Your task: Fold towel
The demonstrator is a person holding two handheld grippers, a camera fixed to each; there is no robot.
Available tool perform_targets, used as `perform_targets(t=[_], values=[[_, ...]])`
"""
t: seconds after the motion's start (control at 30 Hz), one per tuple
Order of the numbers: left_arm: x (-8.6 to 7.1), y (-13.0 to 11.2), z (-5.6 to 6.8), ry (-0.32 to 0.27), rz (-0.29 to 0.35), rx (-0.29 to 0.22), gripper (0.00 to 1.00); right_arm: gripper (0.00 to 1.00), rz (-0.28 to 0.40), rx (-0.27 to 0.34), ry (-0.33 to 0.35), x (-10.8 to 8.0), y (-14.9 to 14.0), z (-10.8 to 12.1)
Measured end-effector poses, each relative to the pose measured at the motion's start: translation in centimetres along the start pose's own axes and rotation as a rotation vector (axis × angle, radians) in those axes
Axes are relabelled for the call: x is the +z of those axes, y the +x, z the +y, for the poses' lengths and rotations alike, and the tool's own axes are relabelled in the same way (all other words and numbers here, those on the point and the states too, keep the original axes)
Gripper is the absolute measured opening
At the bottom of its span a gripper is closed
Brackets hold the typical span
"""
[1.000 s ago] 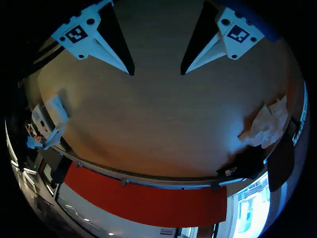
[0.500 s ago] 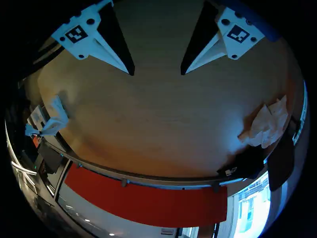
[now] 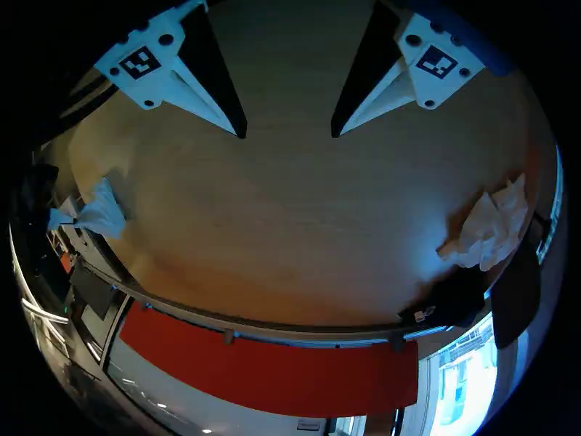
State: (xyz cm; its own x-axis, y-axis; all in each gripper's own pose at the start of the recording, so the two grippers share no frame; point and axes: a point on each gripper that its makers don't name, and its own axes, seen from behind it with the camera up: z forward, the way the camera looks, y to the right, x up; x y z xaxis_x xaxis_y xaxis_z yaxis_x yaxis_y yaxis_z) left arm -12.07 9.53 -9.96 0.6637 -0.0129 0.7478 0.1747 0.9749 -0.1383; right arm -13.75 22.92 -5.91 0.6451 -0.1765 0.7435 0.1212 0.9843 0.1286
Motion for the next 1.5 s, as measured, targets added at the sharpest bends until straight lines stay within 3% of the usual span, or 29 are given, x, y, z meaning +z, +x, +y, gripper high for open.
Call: perform_targets(t=[0.4,0.8,1.23,1.5], values=[[-0.2,-0.5,-0.4,0.01,-0.003,-0.002,0.86,0.05,-0.105,0.058,-0.044,1.7,-5.8,1.3],[-0.3,-0.5,-0.5,0.015,-0.002,0.004,0.86,0.05,-0.185,0.069,-0.073,3.6,-9.0,1.7],[-0.4,-0.5,-0.6,0.017,-0.001,0.006,0.86,0.07,-0.204,0.074,-0.088,4.1,-10.2,1.7],[-0.4,-0.4,-0.7,0.017,0.002,0.002,0.86,0.2,-0.186,0.064,-0.105,3.4,-9.8,1.8]])
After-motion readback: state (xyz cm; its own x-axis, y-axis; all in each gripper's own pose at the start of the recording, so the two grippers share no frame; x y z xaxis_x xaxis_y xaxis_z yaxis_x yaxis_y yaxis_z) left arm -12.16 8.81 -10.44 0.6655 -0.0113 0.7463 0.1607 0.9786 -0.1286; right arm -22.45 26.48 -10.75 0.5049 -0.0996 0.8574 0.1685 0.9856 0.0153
